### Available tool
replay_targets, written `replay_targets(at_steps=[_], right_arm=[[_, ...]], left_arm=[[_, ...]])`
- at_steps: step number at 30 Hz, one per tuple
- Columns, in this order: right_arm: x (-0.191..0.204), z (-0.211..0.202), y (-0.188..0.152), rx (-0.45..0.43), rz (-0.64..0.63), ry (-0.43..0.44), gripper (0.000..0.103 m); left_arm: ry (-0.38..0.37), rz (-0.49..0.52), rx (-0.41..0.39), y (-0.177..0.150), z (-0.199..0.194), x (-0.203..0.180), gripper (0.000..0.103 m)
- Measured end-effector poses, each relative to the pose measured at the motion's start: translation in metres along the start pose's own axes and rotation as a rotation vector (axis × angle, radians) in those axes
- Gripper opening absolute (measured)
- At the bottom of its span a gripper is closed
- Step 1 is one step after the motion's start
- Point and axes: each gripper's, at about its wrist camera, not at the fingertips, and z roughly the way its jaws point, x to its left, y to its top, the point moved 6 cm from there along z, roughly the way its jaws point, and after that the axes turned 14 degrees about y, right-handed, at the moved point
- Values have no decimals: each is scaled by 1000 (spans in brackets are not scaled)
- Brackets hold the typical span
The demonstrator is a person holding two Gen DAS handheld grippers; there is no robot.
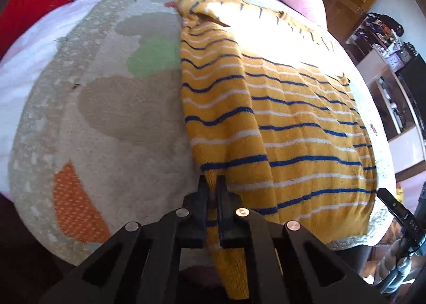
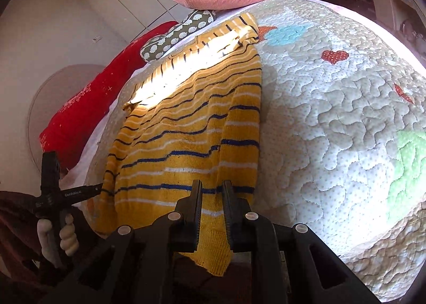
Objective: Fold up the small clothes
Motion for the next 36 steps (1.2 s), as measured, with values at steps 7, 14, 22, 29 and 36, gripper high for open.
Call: replay_targets(at_steps=[7,14,22,29,36], right_arm=[[-4,6,2,2,21,6,16],[17,21,22,15,-48,27,21],[26,57,25,43,-34,42,28],[7,56,-1,113,-50,-56,28],[-4,39,-6,86,18,-12,28]], left_arm=[[183,-50,15,-7,2,52,0],[117,-92,-67,-5,-26,54,15],[258,124,-263,-1,-60,-7,50],[274,173,-289,-8,-63,-29,50],[285,172,-285,-10,-63,-29,52]])
